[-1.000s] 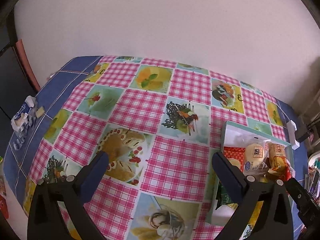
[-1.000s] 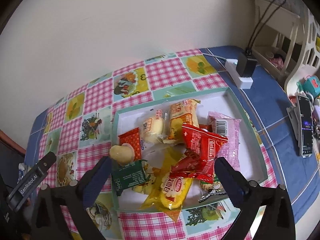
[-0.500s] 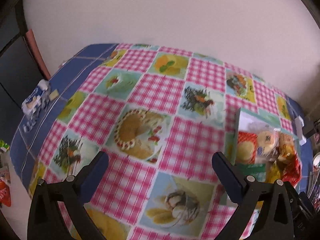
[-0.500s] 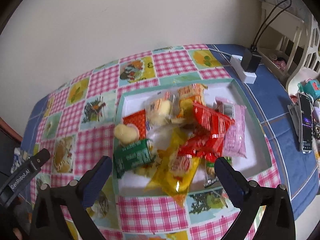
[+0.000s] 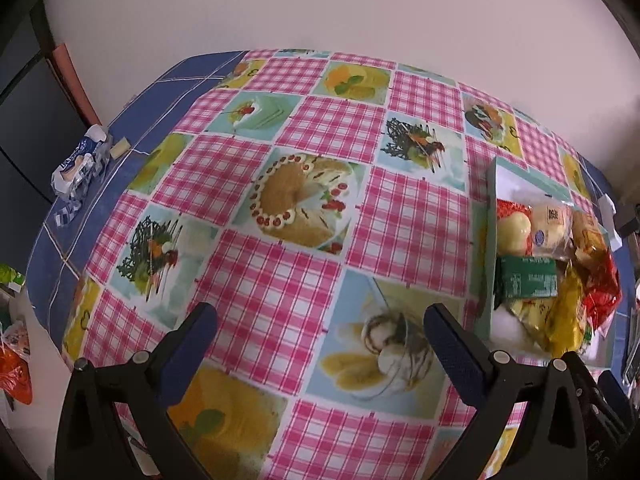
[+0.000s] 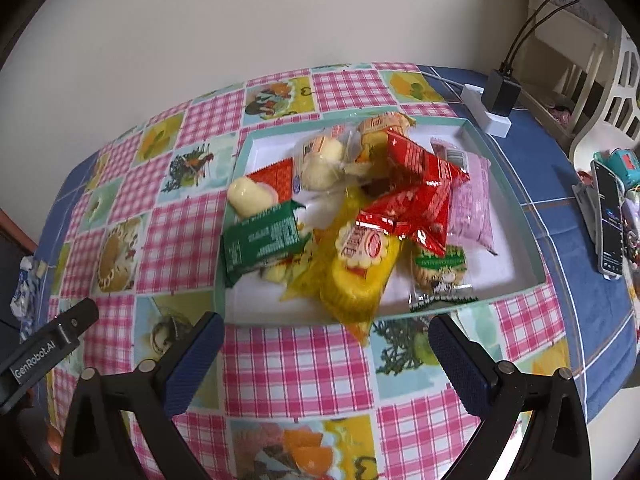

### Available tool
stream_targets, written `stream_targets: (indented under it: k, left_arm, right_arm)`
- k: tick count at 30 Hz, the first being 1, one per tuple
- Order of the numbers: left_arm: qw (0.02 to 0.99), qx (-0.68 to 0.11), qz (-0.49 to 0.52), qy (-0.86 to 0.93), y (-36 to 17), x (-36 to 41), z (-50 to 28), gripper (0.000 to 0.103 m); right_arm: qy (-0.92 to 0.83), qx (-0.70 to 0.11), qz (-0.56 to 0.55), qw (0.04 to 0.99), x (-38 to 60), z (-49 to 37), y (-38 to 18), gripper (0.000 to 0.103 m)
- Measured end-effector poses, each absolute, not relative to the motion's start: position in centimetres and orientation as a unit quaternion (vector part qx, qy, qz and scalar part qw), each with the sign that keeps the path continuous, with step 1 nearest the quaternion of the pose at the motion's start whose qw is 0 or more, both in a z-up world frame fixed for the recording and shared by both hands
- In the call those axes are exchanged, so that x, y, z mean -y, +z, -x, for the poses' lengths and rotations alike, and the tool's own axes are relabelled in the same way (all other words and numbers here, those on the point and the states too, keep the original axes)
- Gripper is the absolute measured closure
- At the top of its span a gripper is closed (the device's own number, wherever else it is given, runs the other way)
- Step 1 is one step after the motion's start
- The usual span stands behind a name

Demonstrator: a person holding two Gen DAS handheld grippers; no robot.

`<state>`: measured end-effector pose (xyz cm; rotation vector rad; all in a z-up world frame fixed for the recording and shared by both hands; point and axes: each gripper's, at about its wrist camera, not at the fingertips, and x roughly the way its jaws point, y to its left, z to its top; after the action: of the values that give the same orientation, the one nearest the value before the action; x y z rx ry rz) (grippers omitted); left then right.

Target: Organize snacks

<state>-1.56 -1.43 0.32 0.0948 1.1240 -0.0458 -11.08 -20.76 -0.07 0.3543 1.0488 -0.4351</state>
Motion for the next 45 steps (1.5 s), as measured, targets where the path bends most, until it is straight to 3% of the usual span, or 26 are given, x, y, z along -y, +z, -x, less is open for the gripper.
stream_targets:
  k: [45]
  left_arm:
    - [0.84, -0.535, -0.068, -0.057, 0.9, 2.4, 2.9, 0.0]
  right_arm:
    - [-0.202, -0.485, -0.162, 0.835, 20.6, 11.3, 0.8, 0.0]
